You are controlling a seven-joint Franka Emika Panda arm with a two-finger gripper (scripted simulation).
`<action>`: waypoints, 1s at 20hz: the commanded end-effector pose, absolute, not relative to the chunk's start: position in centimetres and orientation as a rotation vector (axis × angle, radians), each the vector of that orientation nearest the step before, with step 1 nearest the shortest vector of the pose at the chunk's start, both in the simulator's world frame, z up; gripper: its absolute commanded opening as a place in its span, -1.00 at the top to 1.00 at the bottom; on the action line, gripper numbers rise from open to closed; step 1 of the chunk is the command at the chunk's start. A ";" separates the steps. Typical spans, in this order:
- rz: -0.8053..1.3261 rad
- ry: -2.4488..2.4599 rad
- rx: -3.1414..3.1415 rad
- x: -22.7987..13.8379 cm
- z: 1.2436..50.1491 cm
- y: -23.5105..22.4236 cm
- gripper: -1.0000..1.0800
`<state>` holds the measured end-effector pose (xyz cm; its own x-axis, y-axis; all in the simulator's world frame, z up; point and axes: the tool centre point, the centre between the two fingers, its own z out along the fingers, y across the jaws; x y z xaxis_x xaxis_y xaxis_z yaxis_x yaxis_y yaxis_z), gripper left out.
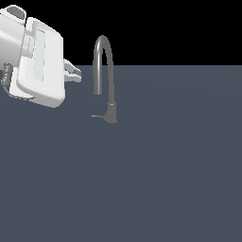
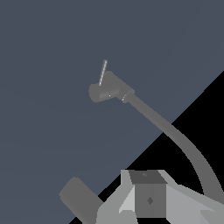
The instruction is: Turn on the faucet by rotating a designated handle.
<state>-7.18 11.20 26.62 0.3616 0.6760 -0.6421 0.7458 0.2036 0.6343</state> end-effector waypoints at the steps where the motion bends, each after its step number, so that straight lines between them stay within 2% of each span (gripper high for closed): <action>1: -0.076 1.367 1.441 -6.8 25.7 11.4 1.00; 20: -0.070 1.494 0.972 -4.1 18.9 11.9 1.00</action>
<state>-4.33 11.90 19.43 0.1612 0.5307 -0.8321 0.6082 0.6106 0.5073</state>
